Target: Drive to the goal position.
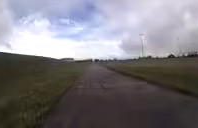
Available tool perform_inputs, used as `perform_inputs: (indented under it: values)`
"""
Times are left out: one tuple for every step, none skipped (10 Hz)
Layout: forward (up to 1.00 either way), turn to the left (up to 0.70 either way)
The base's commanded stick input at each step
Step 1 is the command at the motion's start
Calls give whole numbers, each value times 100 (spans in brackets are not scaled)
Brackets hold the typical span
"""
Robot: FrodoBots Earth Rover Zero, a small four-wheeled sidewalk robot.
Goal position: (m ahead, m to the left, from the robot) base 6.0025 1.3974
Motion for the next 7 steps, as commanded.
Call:
perform_inputs:
  values:
    - [70,0]
    - [70,0]
    - [70,0]
    - [70,0]
    - [70,0]
    - [70,0]
    - [70,0]
